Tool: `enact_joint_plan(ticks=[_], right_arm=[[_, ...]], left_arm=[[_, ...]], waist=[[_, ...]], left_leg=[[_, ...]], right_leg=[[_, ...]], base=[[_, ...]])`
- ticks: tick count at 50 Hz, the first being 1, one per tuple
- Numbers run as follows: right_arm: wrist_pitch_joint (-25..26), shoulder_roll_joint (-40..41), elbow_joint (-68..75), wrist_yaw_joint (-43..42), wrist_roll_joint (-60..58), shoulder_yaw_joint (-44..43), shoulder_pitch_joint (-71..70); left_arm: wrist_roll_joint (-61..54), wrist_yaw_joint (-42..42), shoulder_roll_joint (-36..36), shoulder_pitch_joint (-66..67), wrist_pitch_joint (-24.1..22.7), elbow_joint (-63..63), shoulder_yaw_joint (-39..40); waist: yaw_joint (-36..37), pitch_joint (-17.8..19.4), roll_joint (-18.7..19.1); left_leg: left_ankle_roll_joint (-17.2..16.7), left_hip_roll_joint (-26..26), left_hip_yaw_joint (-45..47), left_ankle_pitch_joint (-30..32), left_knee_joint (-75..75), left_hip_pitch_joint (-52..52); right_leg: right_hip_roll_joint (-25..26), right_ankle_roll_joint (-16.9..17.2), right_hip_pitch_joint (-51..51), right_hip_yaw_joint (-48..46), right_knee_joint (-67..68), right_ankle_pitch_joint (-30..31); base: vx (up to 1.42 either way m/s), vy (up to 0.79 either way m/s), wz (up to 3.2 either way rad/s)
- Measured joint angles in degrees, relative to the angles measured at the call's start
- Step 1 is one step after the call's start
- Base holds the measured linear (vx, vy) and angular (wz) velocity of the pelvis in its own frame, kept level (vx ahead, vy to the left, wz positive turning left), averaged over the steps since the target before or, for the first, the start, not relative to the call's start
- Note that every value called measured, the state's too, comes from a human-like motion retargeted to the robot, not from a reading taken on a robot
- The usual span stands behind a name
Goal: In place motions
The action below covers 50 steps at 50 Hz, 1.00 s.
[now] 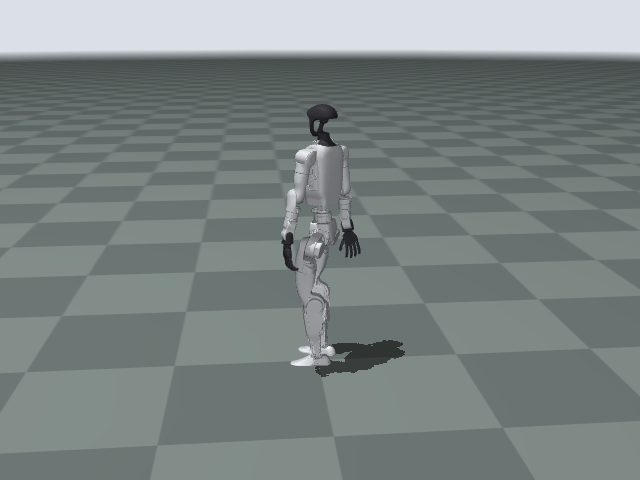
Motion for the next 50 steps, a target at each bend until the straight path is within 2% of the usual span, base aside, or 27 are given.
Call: enact_joint_plan(ticks=[2, 4, 7, 10, 14, 16, 18, 20, 22, 24, 28, 32, 35, 36, 38, 39, 40, 41, 43, 44, 48, 50], right_arm=[[0.9, -0.5, 0.0, 1.0, 0.0, 0.0, -0.5], [1.8, -1.1, -0.7, 1.7, 0.5, 0.5, -1.5], [1.7, -2.0, -2.2, 2.6, 2.1, 1.9, -4.2], [1.4, -2.3, -3.1, 2.8, 4.6, 3.7, -7.5], [1.6, -2.1, -3.6, 2.4, 7.5, 5.1, -10.3], [1.3, -2.0, -3.9, 2.1, 8.2, 4.8, -10.4], [1.0, -1.7, -3.9, 1.9, 8.8, 3.8, -9.9], [0.7, -1.3, -3.2, 1.2, 9.9, 2.2, -9.4], [0.9, -0.9, -1.2, 0.3, 11.6, 1.1, -9.0], [1.4, -0.7, 1.8, -0.5, 13.2, 0.1, -8.8], [3.3, -0.9, 8.6, -0.4, 15.9, -2.0, -7.4], [4.6, -1.4, 13.4, 1.0, 16.9, -3.2, -4.9], [5.5, -1.3, 15.2, 1.4, 15.7, -4.1, -3.8], [5.8, -1.2, 14.9, 1.9, 14.6, -4.3, -3.6], [5.9, -0.7, 12.9, 3.1, 11.8, -4.7, -3.5], [5.7, -0.4, 11.0, 3.8, 10.3, -4.6, -3.7], [5.4, -0.1, 8.8, 4.6, 8.7, -4.3, -4.0], [5.0, 0.1, 6.1, 5.1, 7.4, -3.4, -4.7], [4.1, 0.2, 0.8, 5.6, 5.4, -1.1, -6.9], [3.6, 0.1, -1.7, 5.6, 4.7, -0.1, -8.1], [0.7, 0.5, -12.0, 5.5, 3.5, 5.0, -13.7], [-0.3, 1.2, -16.1, 5.9, 4.4, 7.3, -16.0]], left_arm=[[-2.5, -0.4, -0.4, 0.5, -0.5, 1.0, 1.7], [-4.7, -1.2, -0.7, 1.0, -0.8, 2.0, 3.5], [-7.2, -2.1, -0.5, 1.6, -1.4, 2.6, 6.0], [-7.4, -2.0, -0.1, 2.1, -2.1, 2.1, 8.5], [-6.8, -2.3, 0.1, 3.3, -1.7, 1.6, 12.1], [-6.1, -2.2, 0.2, 3.7, -1.3, 1.8, 12.3], [-5.1, -1.8, 0.7, 3.4, -0.7, 2.5, 11.7], [-3.8, -1.4, 1.4, 1.9, 0.1, 3.7, 10.7], [-2.8, -1.4, 2.1, 0.5, 0.8, 4.2, 10.1], [-2.3, -1.8, 2.9, -0.6, 1.1, 3.8, 9.9], [-2.3, -1.6, 3.5, -3.0, 1.1, 1.9, 10.4], [-3.5, -2.3, 2.0, -4.8, 0.8, -1.8, 12.5], [-6.1, -3.9, 0.4, -3.6, -0.9, -5.7, 13.9], [-7.0, -3.9, 0.0, -2.5, -1.3, -6.7, 14.2], [-8.9, -2.9, -0.5, -0.4, -2.1, -8.1, 14.8], [-9.7, -2.1, -0.5, 0.5, -2.4, -8.2, 15.2], [-10.5, -1.3, -0.4, 1.4, -2.6, -8.1, 15.7], [-11.1, -0.6, -0.2, 2.1, -2.7, -7.3, 16.6], [-12.2, 0.6, 0.0, 3.2, -2.4, -4.9, 18.8], [-12.5, 1.2, 0.1, 3.5, -2.2, -3.4, 20.0], [-13.6, 2.9, 0.1, 5.9, -1.0, 2.3, 24.8], [-13.7, 3.5, -0.2, 7.7, -0.7, 3.7, 26.4]], waist=[[-2.0, 0.7, 1.1], [-4.4, 2.0, 2.1], [-7.9, 4.6, 3.5], [-9.3, 6.7, 4.0], [-8.9, 6.7, 4.6], [-8.4, 5.9, 5.0], [-8.9, 5.3, 5.7], [-10.4, 4.8, 5.9], [-11.2, 4.8, 5.5], [-12.4, 4.7, 5.5], [-16.5, 4.6, 7.1], [-16.6, 2.8, 7.4], [-13.5, -0.9, 4.1], [-11.5, -2.8, 1.6], [-7.3, -5.7, -3.7], [-5.3, -6.4, -5.9], [-3.5, -6.7, -7.8], [-1.4, -5.8, -8.6], [1.5, -3.9, -9.8], [2.5, -3.1, -10.2], [5.1, -0.1, -11.3], [5.2, 0.8, -10.7]], left_leg=[[0.1, 1.3, 3.9, -1.2, -0.1, 0.4], [-0.2, 2.8, 8.6, -2.3, -0.4, 1.1], [-0.9, 4.7, 18.3, -4.5, -1.8, 3.0], [-1.7, 5.4, 26.9, -6.5, -3.1, 4.3], [-4.7, 5.0, 46.1, -8.6, -5.9, 7.1], [-6.3, 4.8, 52.2, -9.3, -6.4, 7.7], [-7.5, 5.1, 55.5, -9.5, -6.6, 7.9], [-8.8, 5.0, 57.6, -9.5, -6.6, 8.2], [-9.6, 4.8, 58.8, -9.4, -6.3, 8.7], [-10.4, 4.9, 59.9, -9.2, -6.1, 9.1], [-11.4, 6.3, 59.6, -8.5, -5.8, 9.4], [-12.9, 8.5, 60.1, -6.7, -3.1, 11.0], [-10.2, 10.4, 56.7, -2.0, 3.5, 12.1], [-7.5, 10.8, 55.3, -0.4, 7.4, 11.9], [-1.2, 11.3, 50.9, 0.8, 15.4, 10.8], [0.4, 11.8, 47.0, 0.2, 19.4, 9.5], [1.1, 12.4, 42.6, -0.7, 23.4, 8.0], [0.6, 12.2, 34.1, -1.5, 27.0, 4.5], [-0.4, 9.6, 20.5, -2.8, 31.2, -0.8], [-0.5, 8.2, 16.7, -3.1, 31.7, -2.1], [2.2, 4.4, 10.4, -3.4, 25.9, -3.7], [2.6, 3.0, 6.7, -3.8, 21.1, -4.5]], right_leg=[[0.7, -1.2, -1.4, 1.2, 0.1, -0.8], [0.5, -2.7, -2.5, -1.4, 0.2, -2.4], [-1.1, -4.4, -3.8, -10.5, 0.5, -6.4], [-4.5, -4.0, -3.3, -25.2, 1.1, -10.8], [-8.3, -1.4, -0.1, -48.5, 3.2, -14.9], [-9.1, 1.1, 2.2, -57.7, 3.4, -15.0], [-9.7, 3.6, 4.0, -64.7, 2.9, -12.9], [-9.9, 5.3, 4.7, -68.5, 0.9, -7.0], [-8.7, 3.3, 3.9, -64.6, -1.6, -2.1], [-7.2, 3.0, 2.9, -59.5, -2.8, -3.0], [-5.9, 3.4, 3.2, -60.2, -3.6, -3.3], [-5.8, 3.3, 3.7, -60.1, -4.3, -5.0], [-8.8, 3.1, 3.1, -57.3, -4.0, -6.3], [-11.3, 2.9, 2.4, -55.4, -3.3, -6.7], [-15.9, 2.3, 0.6, -50.7, -1.5, -7.4], [-17.2, 1.9, -0.2, -48.0, -0.8, -7.6], [-18.0, 1.4, -1.1, -45.3, -0.2, -7.7], [-17.1, 0.8, -1.1, -42.4, -0.4, -7.3], [-15.2, -0.5, -1.1, -37.2, -1.2, -6.4], [-14.4, -1.0, -1.1, -35.0, -1.7, -5.9], [-11.4, -2.8, -0.5, -26.4, -3.2, -3.4], [-9.6, -3.3, 0.0, -24.0, -3.9, -2.2]], base=[[-0.31, 0.03, -2.66], [-0.45, 0.05, -3.25], [-0.44, 0.14, -4.25], [-0.43, 0.1, -4.54], [-0.33, 0.0, -4.28], [-0.21, -0.03, -3.42], [-0.13, -0.03, -2.38], [-0.15, -0.1, -1.46], [-0.06, -0.06, -1.3], [0.0, -0.08, -0.89], [0.07, -0.17, 0.12], [0.16, -0.17, 0.27], [0.29, -0.27, -0.34], [0.32, -0.25, -1.13], [0.28, -0.23, -1.7], [0.23, -0.23, -2.02], [0.15, -0.17, -2.41], [0.08, -0.11, -2.71], [0.01, -0.05, -2.86], [0.02, -0.04, -2.61], [0.04, 0.03, -2.81], [0.1, 0.04, -2.5]])
